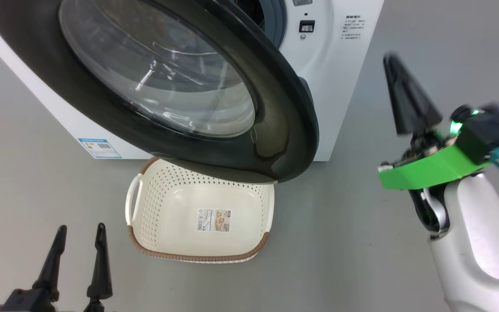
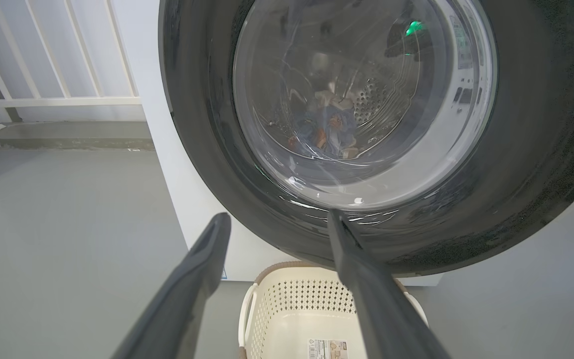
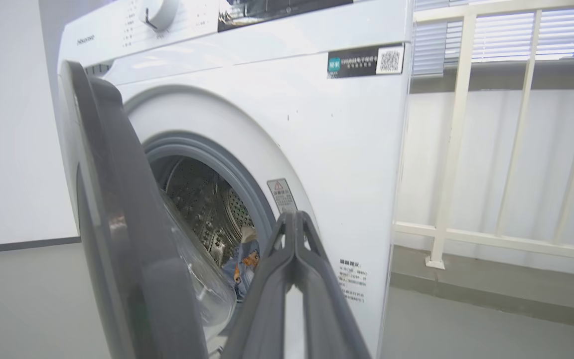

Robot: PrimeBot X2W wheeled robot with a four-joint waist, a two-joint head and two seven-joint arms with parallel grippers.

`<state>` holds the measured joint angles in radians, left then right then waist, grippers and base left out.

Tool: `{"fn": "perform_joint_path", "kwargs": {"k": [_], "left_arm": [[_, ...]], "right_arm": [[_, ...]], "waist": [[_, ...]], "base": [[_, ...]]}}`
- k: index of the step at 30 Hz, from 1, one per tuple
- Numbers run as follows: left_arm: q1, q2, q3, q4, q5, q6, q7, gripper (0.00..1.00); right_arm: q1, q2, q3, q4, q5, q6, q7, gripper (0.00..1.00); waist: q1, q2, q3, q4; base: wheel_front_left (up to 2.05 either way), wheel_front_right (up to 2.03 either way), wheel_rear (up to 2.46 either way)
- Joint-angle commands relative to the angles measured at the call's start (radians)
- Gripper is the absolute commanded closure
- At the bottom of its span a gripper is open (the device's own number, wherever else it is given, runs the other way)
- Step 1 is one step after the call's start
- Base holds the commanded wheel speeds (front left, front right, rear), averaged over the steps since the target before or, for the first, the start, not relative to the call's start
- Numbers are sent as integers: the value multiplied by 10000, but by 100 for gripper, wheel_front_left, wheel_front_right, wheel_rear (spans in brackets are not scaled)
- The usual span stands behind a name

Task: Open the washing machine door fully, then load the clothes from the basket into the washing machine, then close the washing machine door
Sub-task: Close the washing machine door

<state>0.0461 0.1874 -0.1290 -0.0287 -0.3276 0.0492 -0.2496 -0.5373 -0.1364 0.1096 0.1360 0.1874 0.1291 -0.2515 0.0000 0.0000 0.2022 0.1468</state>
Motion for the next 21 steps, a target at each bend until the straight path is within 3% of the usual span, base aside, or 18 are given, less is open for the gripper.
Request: {"fn": "perform_joint_path", "kwargs": {"k": [1, 6, 10, 17, 21], "left_arm": [[-427, 135, 381, -193, 127, -44, -96, 0], [-422, 137, 400, -198, 192, -48, -107, 0], [-396, 131, 404, -196, 224, -55, -112, 0], [-394, 93, 367, -207, 286, -65, -117, 0], [-405, 77, 371, -219, 318, -57, -119, 0]], "right_arm": [[-255, 146, 328, -818, -66, 16, -100, 100], [-373, 203, 1214, -2597, -182, 16, -101, 100], [-57, 185, 2273, -3181, -116, 16, 180, 100], [802, 130, 3421, -2649, 284, 16, 672, 100], [1094, 88, 3788, -1691, 555, 16, 656, 100]], "waist": [[0, 0, -18, -4], [0, 0, -105, 4], [0, 0, -165, 72], [0, 0, -181, 212], [0, 0, -114, 244]], "base": [[0, 0, 0], [0, 0, 0], [0, 0, 0], [0, 0, 0], [0, 0, 0]]}}
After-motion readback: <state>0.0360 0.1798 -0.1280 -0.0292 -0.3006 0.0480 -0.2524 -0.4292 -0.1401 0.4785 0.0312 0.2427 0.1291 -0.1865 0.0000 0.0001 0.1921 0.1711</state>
